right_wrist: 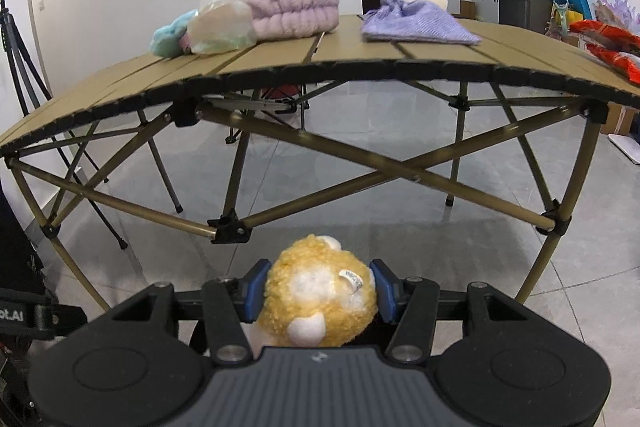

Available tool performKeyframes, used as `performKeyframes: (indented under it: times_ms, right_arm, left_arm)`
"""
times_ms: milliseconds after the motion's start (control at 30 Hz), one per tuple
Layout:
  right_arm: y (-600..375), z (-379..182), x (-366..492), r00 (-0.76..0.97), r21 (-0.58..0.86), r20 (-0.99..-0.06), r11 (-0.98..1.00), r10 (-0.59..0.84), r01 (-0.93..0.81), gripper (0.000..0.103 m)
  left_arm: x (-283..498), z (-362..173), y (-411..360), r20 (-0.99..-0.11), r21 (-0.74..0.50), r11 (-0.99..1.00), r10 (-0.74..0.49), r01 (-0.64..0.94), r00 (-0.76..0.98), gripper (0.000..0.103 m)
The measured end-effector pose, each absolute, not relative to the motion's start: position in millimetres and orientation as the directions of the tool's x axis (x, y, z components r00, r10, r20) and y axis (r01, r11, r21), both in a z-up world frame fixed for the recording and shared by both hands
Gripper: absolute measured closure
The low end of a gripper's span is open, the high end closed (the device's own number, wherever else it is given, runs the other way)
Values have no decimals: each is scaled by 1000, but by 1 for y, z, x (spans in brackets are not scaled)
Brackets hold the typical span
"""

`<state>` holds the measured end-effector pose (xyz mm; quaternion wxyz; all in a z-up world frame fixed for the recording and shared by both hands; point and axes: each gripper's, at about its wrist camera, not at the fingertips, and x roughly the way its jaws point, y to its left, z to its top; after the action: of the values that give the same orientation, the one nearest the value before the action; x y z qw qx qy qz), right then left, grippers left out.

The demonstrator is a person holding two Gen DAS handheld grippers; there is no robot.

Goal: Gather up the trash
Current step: 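Lower the plush dog into the black bin and open the right tool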

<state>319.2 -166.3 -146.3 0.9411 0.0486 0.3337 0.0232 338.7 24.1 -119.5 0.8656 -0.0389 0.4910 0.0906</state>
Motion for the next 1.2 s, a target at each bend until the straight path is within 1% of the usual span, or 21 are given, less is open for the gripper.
performKeyframes:
  times_ms: [367, 800, 900, 967, 1000, 1033, 1200]
  right_arm:
    - [-155, -162, 329, 739, 103, -670, 995, 68, 2, 50]
    - [-155, -167, 333, 720, 97, -691, 995, 65, 4, 50]
    - [-156, -169, 336, 702, 122, -706, 993, 87, 0, 44]
    - [-160, -172, 338, 685, 166, -720, 986, 113, 11, 25]
    - [-162, -173, 339, 678, 180, -726, 984, 120, 19, 8]
    - [-163, -174, 340, 673, 187, -729, 982, 122, 25, 1]
    - [-162, -175, 340, 660, 183, -741, 983, 122, 25, 0]
  left_arm:
    - [338, -121, 40, -863, 21, 973, 133, -230, 488, 1]
    - [338, -122, 42, -862, 24, 973, 136, -229, 488, 1]
    - [337, -121, 41, -861, 23, 973, 136, -230, 489, 1]
    - [336, -121, 41, -861, 22, 973, 136, -231, 489, 1]
    - [337, -121, 41, -861, 22, 973, 135, -230, 490, 1]
    - [337, -121, 41, -861, 22, 973, 135, -230, 490, 1]
    - [336, -121, 40, -862, 24, 973, 136, -228, 489, 1]
